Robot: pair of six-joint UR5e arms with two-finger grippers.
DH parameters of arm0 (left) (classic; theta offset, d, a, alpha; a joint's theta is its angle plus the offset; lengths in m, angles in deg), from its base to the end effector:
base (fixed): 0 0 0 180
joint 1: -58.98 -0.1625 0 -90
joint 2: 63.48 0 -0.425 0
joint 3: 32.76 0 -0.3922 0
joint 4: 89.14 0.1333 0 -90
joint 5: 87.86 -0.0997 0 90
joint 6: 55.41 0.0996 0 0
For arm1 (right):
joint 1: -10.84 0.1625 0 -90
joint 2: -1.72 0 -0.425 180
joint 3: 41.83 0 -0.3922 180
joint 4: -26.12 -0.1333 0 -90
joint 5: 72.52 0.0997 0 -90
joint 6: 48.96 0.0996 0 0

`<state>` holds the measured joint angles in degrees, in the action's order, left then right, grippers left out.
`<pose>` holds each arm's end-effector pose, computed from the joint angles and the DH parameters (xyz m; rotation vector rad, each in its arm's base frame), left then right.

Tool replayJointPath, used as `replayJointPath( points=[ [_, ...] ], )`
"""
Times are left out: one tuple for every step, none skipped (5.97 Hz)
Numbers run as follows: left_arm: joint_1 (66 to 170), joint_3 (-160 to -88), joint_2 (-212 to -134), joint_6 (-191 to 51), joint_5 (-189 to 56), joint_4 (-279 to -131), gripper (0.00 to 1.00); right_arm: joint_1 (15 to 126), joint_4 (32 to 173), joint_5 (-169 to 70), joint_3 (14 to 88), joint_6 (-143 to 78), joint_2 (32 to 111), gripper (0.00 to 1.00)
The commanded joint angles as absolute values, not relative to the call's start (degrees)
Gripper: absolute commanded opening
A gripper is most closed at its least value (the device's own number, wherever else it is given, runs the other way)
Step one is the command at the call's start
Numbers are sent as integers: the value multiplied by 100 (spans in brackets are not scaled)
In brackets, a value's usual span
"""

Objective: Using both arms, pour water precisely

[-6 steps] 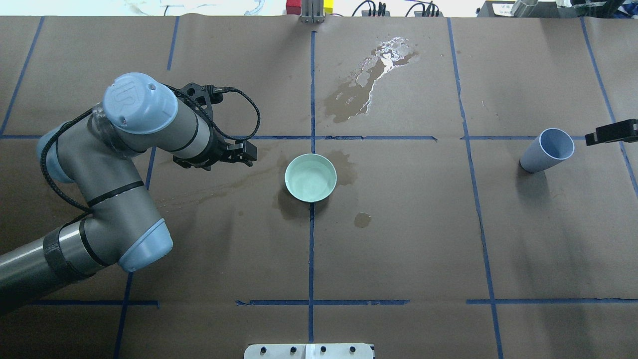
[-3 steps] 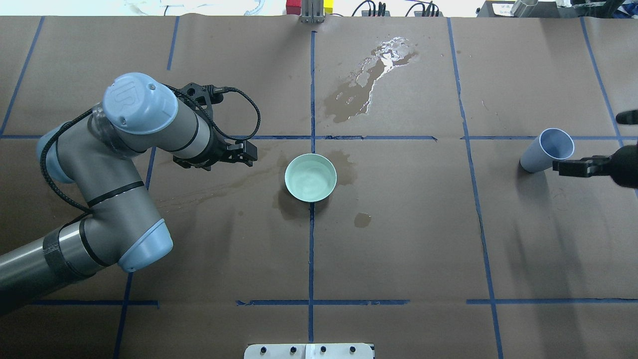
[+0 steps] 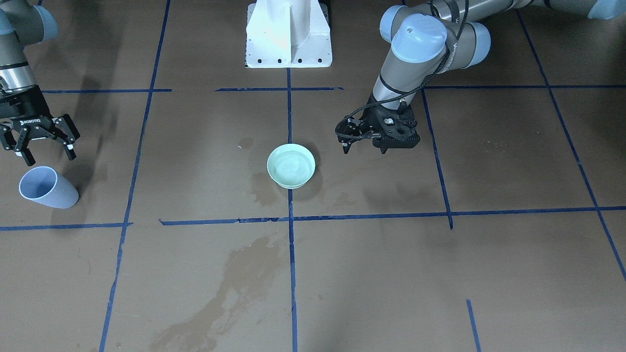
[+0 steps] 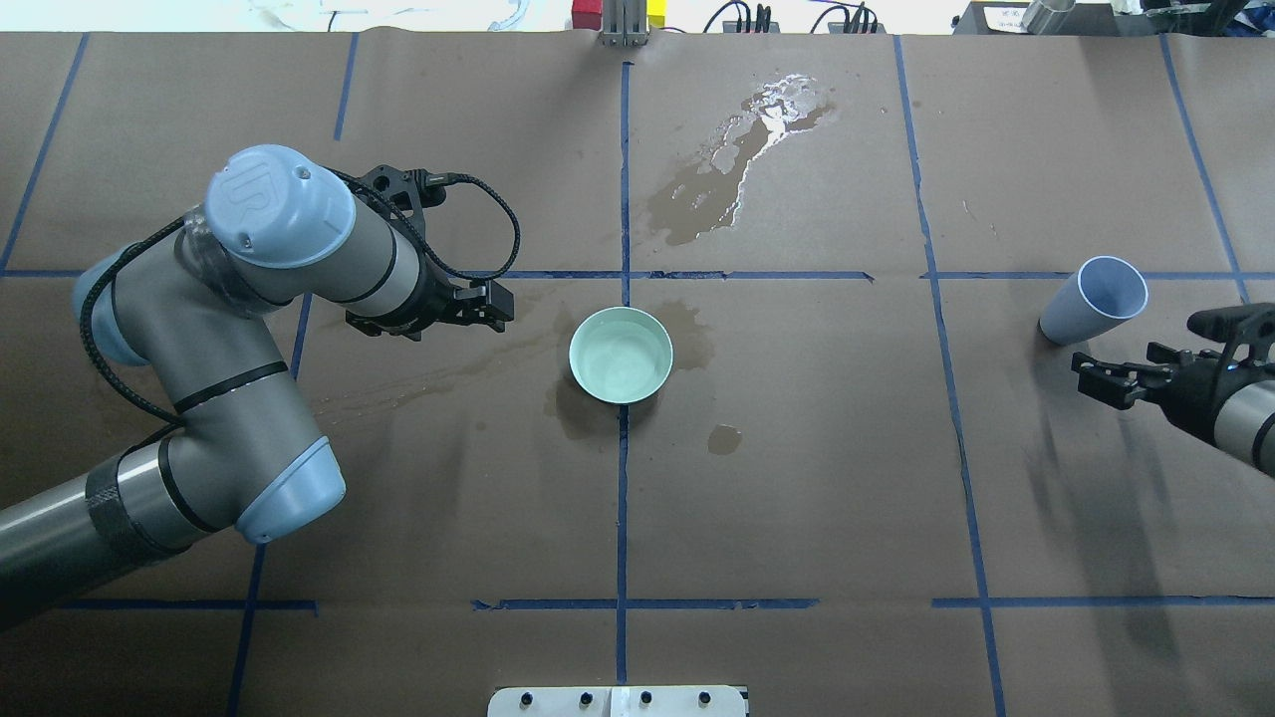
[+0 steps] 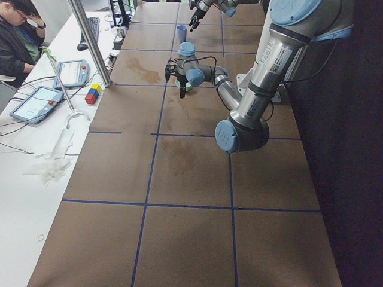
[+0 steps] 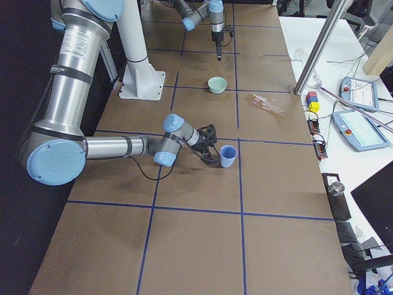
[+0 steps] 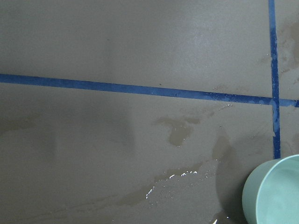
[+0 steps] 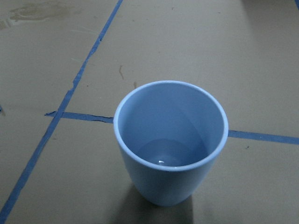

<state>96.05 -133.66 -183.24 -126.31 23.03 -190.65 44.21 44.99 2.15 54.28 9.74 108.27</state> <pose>0.4542 -0.4657 0.2542 0.1247 0.9532 -0.1232 -0.2439 -0.3518 0.6010 0.7679 -0.7604 0.1742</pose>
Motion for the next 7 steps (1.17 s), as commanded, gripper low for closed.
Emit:
replayJointPath(
  points=[
    [9607, -13366, -18318, -12633, 2306, -19065, 100, 3775, 4186, -1085, 5152, 1028, 10754, 100],
    [9607, -13366, -18318, -12633, 2306, -19065, 100, 3738, 4177, -1325, 5012, 1019, 10597, 100],
    [9598, -13366, -18318, -12642, 2298, -19065, 100, 3747, 4168, -1371, 4854, 985, 10465, 100],
    [9598, -13366, -18318, -12651, 2297, -19065, 100, 3747, 4142, -1380, 4800, 958, 10368, 100],
    [9589, -13366, -18318, -12651, 2297, -19065, 100, 3755, 4133, -1381, 4756, 949, 10323, 100],
    [9589, -13366, -18318, -12668, 2297, -19065, 100, 3782, 4132, -1381, 4730, 914, 10332, 100],
    [9581, -13366, -18318, -12677, 2297, -19065, 100, 3886, 4132, -1381, 4686, 801, 10332, 100]
  ],
)
